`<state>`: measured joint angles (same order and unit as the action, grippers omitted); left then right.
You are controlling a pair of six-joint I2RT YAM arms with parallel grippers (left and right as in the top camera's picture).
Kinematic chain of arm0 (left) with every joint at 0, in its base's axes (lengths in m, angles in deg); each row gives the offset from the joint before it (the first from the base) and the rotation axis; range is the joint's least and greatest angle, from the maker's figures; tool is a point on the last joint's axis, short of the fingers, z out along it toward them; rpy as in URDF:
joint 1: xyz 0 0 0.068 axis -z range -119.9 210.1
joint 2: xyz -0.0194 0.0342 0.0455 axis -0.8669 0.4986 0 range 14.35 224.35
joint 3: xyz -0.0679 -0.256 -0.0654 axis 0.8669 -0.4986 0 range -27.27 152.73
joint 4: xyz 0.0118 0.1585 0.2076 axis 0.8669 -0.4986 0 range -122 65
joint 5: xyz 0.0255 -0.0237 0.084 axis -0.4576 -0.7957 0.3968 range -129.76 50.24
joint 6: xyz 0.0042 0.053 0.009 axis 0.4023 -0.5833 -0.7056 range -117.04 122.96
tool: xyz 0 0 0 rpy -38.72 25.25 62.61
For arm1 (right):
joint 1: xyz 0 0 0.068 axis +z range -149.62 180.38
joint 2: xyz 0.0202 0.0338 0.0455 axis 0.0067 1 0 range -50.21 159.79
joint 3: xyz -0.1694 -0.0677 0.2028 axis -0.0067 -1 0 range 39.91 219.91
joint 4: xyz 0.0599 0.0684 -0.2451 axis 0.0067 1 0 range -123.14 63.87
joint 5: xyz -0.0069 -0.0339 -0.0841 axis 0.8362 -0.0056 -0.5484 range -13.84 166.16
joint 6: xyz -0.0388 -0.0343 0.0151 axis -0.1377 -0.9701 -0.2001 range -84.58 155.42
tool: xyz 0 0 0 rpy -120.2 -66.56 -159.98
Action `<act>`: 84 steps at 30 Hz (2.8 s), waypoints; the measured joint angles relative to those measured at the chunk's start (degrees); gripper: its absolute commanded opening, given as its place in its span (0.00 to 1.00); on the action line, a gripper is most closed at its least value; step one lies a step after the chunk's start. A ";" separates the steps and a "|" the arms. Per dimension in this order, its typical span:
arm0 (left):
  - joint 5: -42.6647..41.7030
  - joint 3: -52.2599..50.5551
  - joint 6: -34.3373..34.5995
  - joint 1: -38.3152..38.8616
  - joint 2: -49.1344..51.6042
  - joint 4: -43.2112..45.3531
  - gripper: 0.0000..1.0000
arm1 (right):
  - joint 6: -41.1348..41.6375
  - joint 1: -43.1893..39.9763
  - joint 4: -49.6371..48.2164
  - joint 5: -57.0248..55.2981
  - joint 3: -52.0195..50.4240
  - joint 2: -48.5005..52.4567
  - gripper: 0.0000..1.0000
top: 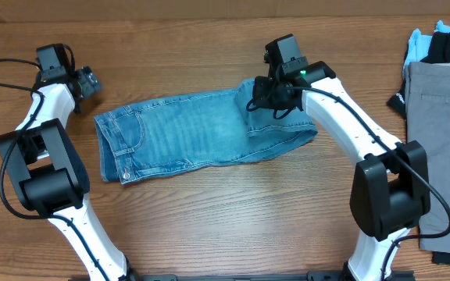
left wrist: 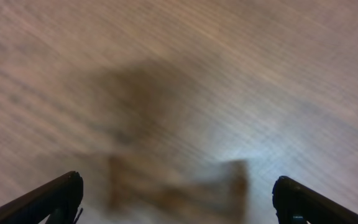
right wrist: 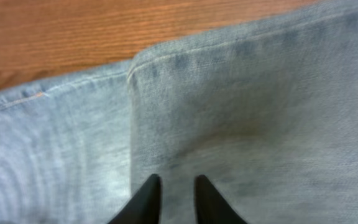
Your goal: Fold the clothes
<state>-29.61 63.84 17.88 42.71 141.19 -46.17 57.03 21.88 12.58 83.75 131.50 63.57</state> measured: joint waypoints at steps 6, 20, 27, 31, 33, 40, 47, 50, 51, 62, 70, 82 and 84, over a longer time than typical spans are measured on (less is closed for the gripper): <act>2.12 -0.04 -2.27 0.00 -5.03 -7.96 1.00 | 0.90 0.28 1.51 6.47 -0.11 4.07 0.14; -3.67 0.00 -3.32 0.00 -16.96 -26.88 1.00 | 1.36 -0.79 2.86 9.35 -2.25 6.73 0.19; -12.35 0.00 -3.32 0.00 -16.96 -27.54 1.00 | 2.10 -2.05 -2.16 8.90 -0.09 6.73 0.24; -14.12 0.00 -3.37 0.00 -16.96 -29.53 1.00 | 2.14 -2.34 -4.24 8.85 3.15 6.49 0.25; -14.51 0.00 -3.37 0.00 -16.96 -30.05 1.00 | 2.19 -2.34 -4.63 8.87 3.67 6.34 0.25; -14.97 0.00 -3.37 0.00 -16.96 -29.92 1.00 | 2.19 -2.16 -4.63 9.07 2.95 6.43 0.25; -15.15 0.00 -3.37 0.00 -16.96 -29.88 1.00 | 2.38 -1.07 -7.54 12.98 1.77 10.10 0.29; -15.15 0.00 -3.37 0.00 -16.96 -29.92 1.00 | 2.40 -0.46 -10.29 14.60 1.73 13.03 0.29; -15.15 0.00 -3.37 0.00 -16.96 -29.94 1.00 | 2.40 -0.35 -10.91 14.78 1.73 13.97 0.31; -15.39 0.00 -3.37 0.00 -16.96 -30.58 1.00 | 0.22 -0.81 -7.78 12.59 3.04 13.94 0.59; -15.58 0.00 -3.37 0.00 -16.96 -30.77 1.00 | -2.58 -2.91 5.49 8.00 3.56 4.79 1.00; -15.58 0.00 -3.37 0.04 -16.96 -31.47 1.00 | -1.77 -1.22 4.39 14.38 -4.17 1.66 0.18; -15.58 0.00 -3.37 0.04 -16.96 -31.80 1.00 | -0.63 -0.87 2.58 15.08 -6.29 1.79 0.17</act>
<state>-45.19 63.84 14.51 42.75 124.23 -77.97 56.39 21.00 15.16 98.83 125.21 65.36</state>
